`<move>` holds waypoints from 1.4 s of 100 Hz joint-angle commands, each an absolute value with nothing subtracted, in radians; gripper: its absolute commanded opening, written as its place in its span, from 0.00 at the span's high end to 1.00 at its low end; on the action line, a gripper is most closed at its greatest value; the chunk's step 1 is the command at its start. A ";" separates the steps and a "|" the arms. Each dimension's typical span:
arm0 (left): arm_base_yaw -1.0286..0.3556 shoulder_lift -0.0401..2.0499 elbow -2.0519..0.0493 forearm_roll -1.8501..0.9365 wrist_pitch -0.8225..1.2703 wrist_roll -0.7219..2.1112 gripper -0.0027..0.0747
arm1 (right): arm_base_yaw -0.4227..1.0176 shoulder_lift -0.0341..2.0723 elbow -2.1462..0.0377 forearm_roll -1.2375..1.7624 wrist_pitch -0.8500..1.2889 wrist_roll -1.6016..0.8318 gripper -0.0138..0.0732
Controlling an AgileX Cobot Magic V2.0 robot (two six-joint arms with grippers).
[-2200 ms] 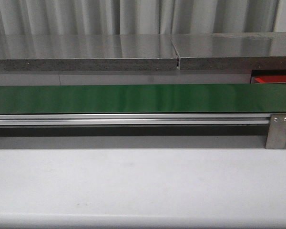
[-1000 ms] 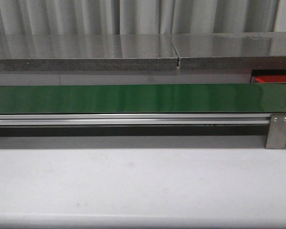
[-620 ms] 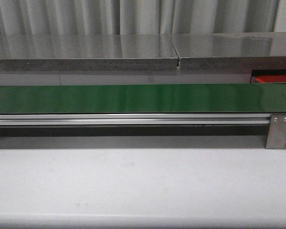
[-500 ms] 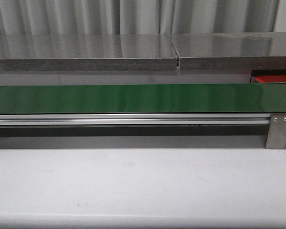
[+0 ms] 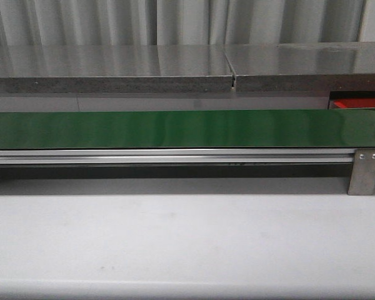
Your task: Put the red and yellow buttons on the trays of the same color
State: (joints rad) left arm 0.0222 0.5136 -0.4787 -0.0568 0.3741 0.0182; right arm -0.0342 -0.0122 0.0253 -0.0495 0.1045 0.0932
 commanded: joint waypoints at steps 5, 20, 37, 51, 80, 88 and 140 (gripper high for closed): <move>0.021 0.542 -0.531 -0.052 0.301 0.016 0.28 | -0.032 -0.030 0.004 -0.059 0.034 0.094 0.98; 0.033 0.581 -0.574 -0.052 0.364 0.000 0.26 | -0.032 -0.030 0.004 -0.059 0.034 0.094 0.98; 0.107 0.664 -0.662 -0.052 0.487 -0.084 0.28 | -0.032 -0.030 0.004 -0.059 0.034 0.094 0.98; 0.185 0.754 -0.746 -0.062 0.606 -0.099 0.28 | -0.032 -0.030 0.004 -0.059 0.034 0.094 0.98; 0.323 0.974 -0.918 -0.104 0.810 -0.099 0.28 | -0.032 -0.030 0.004 -0.059 0.034 0.094 0.98; 0.358 1.043 -0.958 -0.104 0.855 -0.099 0.28 | -0.032 -0.030 0.004 -0.059 0.034 0.094 0.98; 0.510 1.459 -1.121 -0.106 0.898 -0.099 0.28 | -0.032 -0.030 0.004 -0.059 0.034 0.094 0.98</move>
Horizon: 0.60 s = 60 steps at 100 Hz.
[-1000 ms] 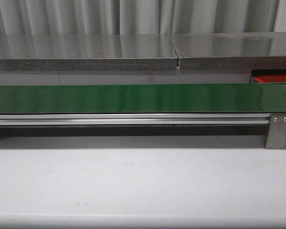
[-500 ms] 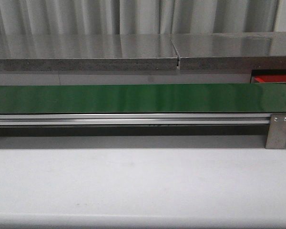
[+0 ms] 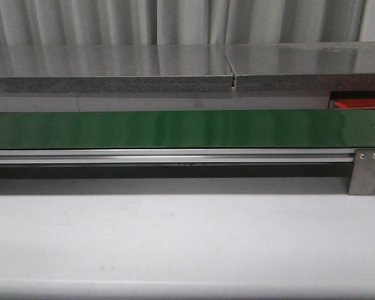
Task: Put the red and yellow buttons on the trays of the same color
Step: 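Grasp a yellow button with the left gripper and lift it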
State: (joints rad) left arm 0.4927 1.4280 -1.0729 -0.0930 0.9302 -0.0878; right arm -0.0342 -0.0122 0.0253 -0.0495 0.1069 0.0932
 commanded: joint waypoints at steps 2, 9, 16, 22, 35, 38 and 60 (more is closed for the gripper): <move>0.513 1.473 -1.127 -0.106 0.896 -0.099 0.28 | -0.032 -0.030 0.004 -0.059 0.034 0.094 0.98; 0.512 1.515 -1.142 -0.106 0.882 -0.099 0.28 | -0.032 -0.030 0.004 -0.059 0.034 0.094 0.98; 0.512 1.557 -1.159 -0.122 0.867 -0.099 0.28 | -0.032 -0.030 0.004 -0.059 0.034 0.094 0.98; 0.512 1.595 -1.175 -0.141 0.862 -0.099 0.28 | -0.032 -0.030 0.004 -0.059 0.034 0.094 0.98; 0.512 1.659 -1.219 -0.149 0.860 -0.099 0.28 | -0.032 -0.030 0.004 -0.059 0.034 0.094 0.98; 0.512 1.672 -1.228 -0.149 0.857 -0.099 0.28 | -0.032 -0.030 0.004 -0.059 0.034 0.094 0.98; 0.512 1.768 -1.302 -0.143 0.838 -0.113 0.28 | -0.032 -0.030 0.004 -0.059 0.034 0.094 0.98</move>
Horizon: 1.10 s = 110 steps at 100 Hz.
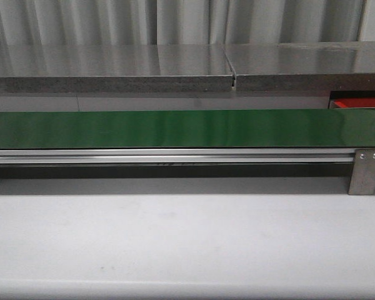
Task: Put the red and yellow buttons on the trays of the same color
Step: 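Grasp a yellow button with the left gripper and lift it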
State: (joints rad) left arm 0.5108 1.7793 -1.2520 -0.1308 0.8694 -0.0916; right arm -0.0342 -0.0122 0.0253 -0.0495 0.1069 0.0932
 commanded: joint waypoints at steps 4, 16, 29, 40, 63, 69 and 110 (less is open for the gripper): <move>0.512 1.785 -1.314 -0.143 0.838 -0.116 0.28 | -0.032 -0.030 0.004 -0.059 0.034 0.094 0.98; 0.512 1.829 -1.345 -0.142 0.838 -0.118 0.28 | -0.032 -0.030 0.004 -0.059 0.034 0.094 0.98; 0.513 1.859 -1.365 -0.143 0.838 -0.120 0.28 | -0.032 -0.030 0.004 -0.059 0.034 0.094 0.98; 0.517 1.878 -1.372 -0.143 0.840 -0.127 0.35 | -0.032 -0.030 0.004 -0.059 0.034 0.094 0.98; 0.517 1.880 -1.372 -0.141 0.829 -0.127 0.61 | -0.032 -0.030 0.004 -0.059 0.034 0.094 0.98; 0.517 1.880 -1.372 -0.141 0.829 -0.127 0.66 | -0.032 -0.030 0.004 -0.059 0.034 0.094 0.98; 0.517 1.739 -1.374 -0.141 0.887 -0.127 0.71 | -0.032 -0.030 0.004 -0.059 0.034 0.094 0.98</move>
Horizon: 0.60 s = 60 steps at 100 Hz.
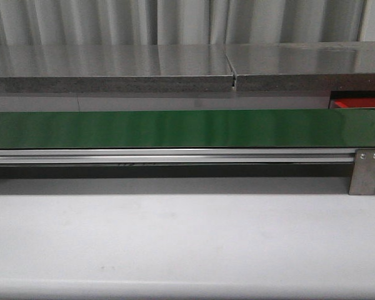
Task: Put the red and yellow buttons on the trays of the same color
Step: 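Grasp a yellow button with the left gripper and lift it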
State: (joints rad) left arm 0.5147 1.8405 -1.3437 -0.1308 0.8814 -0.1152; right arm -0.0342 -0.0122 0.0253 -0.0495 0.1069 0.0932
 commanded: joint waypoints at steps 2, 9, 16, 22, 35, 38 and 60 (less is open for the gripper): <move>0.515 1.727 -1.374 -0.141 0.890 -0.127 0.71 | -0.032 -0.030 0.004 -0.059 0.034 0.094 0.98; 0.508 1.693 -1.378 -0.139 0.894 -0.096 0.71 | -0.032 -0.030 0.004 -0.059 0.034 0.094 0.98; 0.497 1.667 -1.388 -0.131 0.900 -0.086 0.72 | -0.032 -0.030 0.004 -0.059 0.034 0.094 0.98; 0.489 1.661 -1.416 -0.131 0.927 -0.086 0.72 | -0.032 -0.030 0.004 -0.059 0.034 0.094 0.98; 0.461 1.663 -1.501 -0.131 0.982 -0.086 0.72 | -0.032 -0.030 0.004 -0.059 0.034 0.094 0.98; 0.453 1.665 -1.517 -0.131 0.987 -0.086 0.72 | -0.032 -0.030 0.004 -0.059 0.034 0.094 0.98; 0.379 1.735 -1.637 -0.135 1.035 -0.086 0.72 | -0.032 -0.030 0.004 -0.059 0.034 0.094 0.98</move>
State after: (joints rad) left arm 0.4066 1.7427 -1.5696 -0.1235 1.0401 -0.0871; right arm -0.0342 -0.0122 0.0253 -0.0495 0.1069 0.0932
